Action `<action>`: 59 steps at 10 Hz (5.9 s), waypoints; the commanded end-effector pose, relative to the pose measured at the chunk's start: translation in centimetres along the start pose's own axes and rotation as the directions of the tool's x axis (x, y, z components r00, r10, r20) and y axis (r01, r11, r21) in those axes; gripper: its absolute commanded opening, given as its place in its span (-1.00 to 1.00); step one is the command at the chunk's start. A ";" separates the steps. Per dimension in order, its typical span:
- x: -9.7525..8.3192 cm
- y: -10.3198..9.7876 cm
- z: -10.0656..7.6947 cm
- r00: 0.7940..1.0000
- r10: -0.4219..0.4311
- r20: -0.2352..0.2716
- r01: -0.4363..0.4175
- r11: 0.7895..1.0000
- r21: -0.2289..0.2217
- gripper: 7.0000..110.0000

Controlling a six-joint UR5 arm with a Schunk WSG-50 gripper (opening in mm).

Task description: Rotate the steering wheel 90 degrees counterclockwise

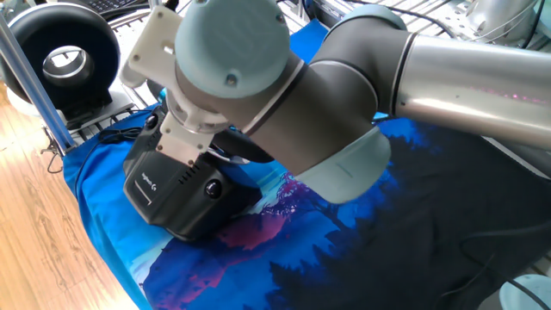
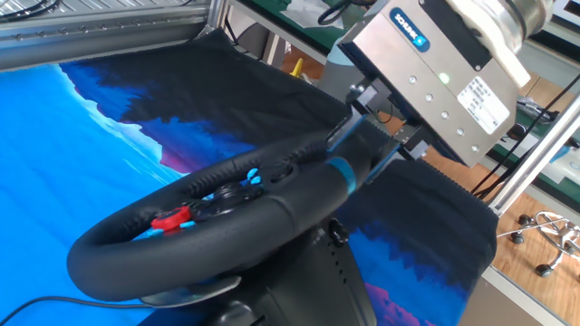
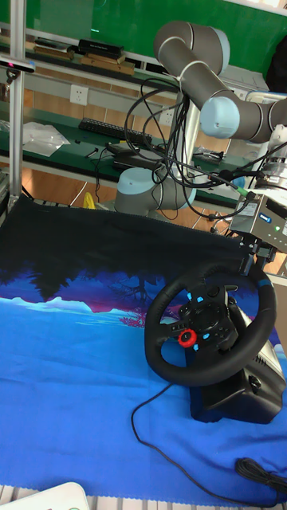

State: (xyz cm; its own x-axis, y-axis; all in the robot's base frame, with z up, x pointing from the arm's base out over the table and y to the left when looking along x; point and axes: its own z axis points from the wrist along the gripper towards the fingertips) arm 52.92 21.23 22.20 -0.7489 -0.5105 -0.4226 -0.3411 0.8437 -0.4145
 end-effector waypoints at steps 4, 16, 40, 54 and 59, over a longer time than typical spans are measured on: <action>4.3 1.7 -0.5 0.996 0.001 -0.094 -0.003 1.000 -0.021 -1.00; 18.9 3.9 -5.5 0.807 -0.055 -0.588 -0.076 0.978 -0.196 -1.00; 16.4 10.2 -11.2 0.716 0.163 -0.679 -0.355 0.922 -0.153 -1.00; 15.5 8.5 -9.2 0.791 0.079 -0.607 -0.227 0.959 -0.171 -1.00; 15.4 8.1 -9.3 0.800 0.089 -0.594 -0.222 0.963 -0.155 -1.00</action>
State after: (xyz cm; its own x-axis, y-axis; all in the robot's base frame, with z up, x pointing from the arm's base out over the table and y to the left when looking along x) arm 33.45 21.66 19.57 -0.9657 -0.2355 0.1093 -0.2524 0.9500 -0.1839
